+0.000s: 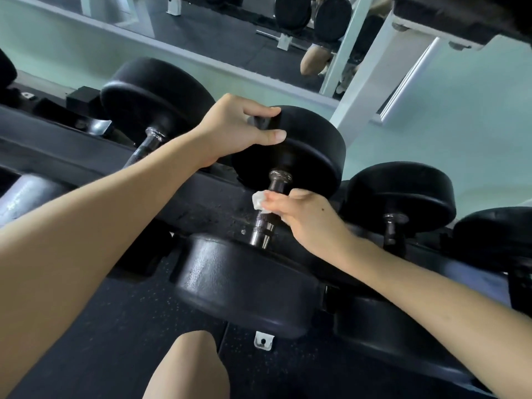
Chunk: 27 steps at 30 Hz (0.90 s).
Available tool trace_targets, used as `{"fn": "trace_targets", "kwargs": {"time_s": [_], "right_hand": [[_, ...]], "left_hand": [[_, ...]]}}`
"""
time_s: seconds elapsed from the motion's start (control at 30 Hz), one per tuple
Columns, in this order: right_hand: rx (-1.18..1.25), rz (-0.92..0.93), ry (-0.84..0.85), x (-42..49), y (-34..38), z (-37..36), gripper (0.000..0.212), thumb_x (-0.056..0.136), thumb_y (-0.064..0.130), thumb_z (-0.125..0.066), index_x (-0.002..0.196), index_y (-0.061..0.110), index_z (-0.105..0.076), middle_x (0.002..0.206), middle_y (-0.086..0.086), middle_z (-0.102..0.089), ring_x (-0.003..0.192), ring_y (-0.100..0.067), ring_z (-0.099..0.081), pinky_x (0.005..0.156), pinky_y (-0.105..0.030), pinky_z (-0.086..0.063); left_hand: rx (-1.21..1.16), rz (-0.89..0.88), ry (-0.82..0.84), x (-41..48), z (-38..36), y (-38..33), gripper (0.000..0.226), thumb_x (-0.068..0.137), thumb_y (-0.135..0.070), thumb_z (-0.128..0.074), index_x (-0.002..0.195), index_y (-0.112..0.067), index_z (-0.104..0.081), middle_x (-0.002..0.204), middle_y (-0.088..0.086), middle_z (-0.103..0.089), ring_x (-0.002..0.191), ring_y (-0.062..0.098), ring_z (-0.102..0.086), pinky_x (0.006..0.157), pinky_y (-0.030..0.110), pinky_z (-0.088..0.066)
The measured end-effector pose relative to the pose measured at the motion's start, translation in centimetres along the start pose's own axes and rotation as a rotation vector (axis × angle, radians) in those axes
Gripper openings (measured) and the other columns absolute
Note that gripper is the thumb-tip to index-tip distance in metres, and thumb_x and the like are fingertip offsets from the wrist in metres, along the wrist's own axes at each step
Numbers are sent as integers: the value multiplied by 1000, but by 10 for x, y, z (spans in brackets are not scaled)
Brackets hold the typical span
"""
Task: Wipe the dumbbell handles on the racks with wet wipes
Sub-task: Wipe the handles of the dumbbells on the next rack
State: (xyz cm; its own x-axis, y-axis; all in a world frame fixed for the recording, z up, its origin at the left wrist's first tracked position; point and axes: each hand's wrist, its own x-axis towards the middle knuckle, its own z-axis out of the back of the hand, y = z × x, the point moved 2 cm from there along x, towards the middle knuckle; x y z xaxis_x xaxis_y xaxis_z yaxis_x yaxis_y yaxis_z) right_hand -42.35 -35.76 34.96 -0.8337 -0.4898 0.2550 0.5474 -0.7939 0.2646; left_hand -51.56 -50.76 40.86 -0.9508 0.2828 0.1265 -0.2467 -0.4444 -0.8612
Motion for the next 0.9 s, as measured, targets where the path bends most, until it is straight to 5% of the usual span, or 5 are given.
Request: {"fn": "trace_targets", "kwargs": {"time_s": [0.27,0.43,0.57,0.67,0.9], "right_hand": [[-415,108,151,34,-9,6,44,85,-10,-43,125,8,-51,115,-6,-58,90,-23,-52,67,-33,-46],[-351,54,-87,-3,-27,-1,58,56,-21,-65,109,3,-67,89,-4,-70,61,-23,-53,49,-28,-52],[-102,-206,-218,-20,-19,8,14,90,4,-59,83,11,-69,47,15,-35,45,-5,-36,48,-19,-41],[240,-400,-356,-5,-12,17,30,98,24,-51,77,12,-69,48,14,-46,50,-3,-49,58,-14,-39],[94,-376,-83,-17,15,-3,22,88,1,-51,66,-1,-56,51,-5,-50,50,-16,-47,53,-23,-36]], "left_hand": [[-4,-10,-3,0,-1,1,46,73,-34,-79,117,-30,-66,112,-18,-62,112,-3,-52,91,10,-32],[-3,-20,-19,-1,-2,2,47,74,-34,-78,119,-30,-65,108,-19,-56,113,-3,-49,93,12,-31],[-17,-21,-25,0,-1,3,47,73,-34,-79,118,-30,-65,107,-20,-56,114,-2,-49,95,13,-31],[-14,-22,-28,0,-2,3,47,73,-33,-79,118,-29,-66,98,-25,-55,109,-3,-50,94,12,-31],[-21,-28,-39,-1,-2,2,46,74,-32,-79,118,-28,-66,98,-26,-54,104,-7,-50,87,6,-32]]}}
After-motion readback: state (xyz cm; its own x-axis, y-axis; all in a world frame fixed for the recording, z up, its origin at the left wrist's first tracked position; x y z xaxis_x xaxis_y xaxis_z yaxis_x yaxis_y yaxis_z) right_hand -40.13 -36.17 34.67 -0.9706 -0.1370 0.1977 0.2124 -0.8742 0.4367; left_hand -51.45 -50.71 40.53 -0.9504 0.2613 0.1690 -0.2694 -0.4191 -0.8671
